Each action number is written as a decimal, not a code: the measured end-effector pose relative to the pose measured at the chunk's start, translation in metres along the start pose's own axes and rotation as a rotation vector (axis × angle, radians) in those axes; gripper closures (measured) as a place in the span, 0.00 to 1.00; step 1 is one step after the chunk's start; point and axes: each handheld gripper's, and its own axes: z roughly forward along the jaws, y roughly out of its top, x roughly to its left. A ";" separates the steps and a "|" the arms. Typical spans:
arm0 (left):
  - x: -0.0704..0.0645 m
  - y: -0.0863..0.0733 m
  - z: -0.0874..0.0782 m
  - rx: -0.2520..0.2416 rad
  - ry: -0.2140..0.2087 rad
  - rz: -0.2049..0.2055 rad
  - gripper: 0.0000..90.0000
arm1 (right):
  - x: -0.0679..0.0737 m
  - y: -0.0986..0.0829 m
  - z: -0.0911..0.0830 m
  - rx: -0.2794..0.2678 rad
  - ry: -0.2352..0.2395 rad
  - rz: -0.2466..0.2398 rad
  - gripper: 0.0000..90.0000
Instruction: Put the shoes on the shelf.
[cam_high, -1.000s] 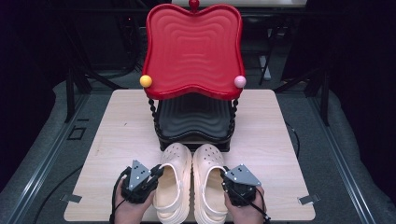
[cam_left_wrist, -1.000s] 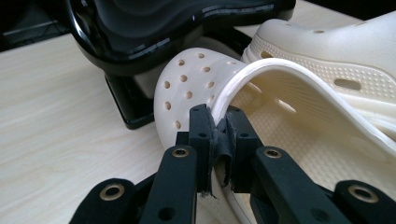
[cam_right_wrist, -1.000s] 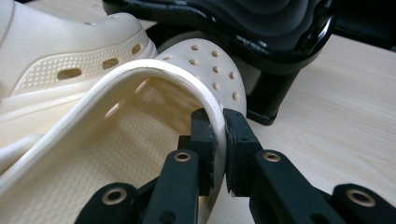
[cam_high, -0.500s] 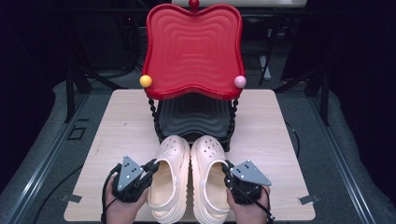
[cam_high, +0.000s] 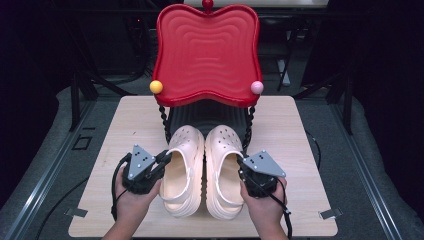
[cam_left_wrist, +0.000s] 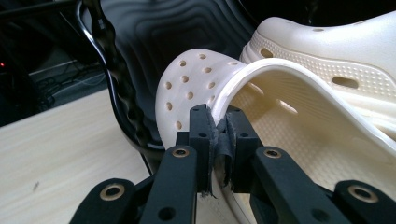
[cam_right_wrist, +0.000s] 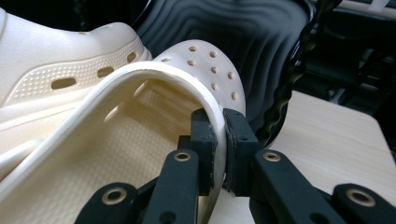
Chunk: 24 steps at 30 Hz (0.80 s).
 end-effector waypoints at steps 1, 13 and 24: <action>0.002 0.003 0.003 -0.003 0.002 0.003 0.92 | -0.002 0.003 0.004 -0.006 -0.004 -0.001 0.93; 0.019 0.028 0.041 -0.016 0.043 0.029 0.92 | -0.021 0.031 0.040 -0.035 -0.049 -0.008 0.93; 0.020 0.038 0.064 -0.029 0.105 0.096 0.92 | -0.018 0.042 0.067 -0.047 -0.101 -0.094 0.93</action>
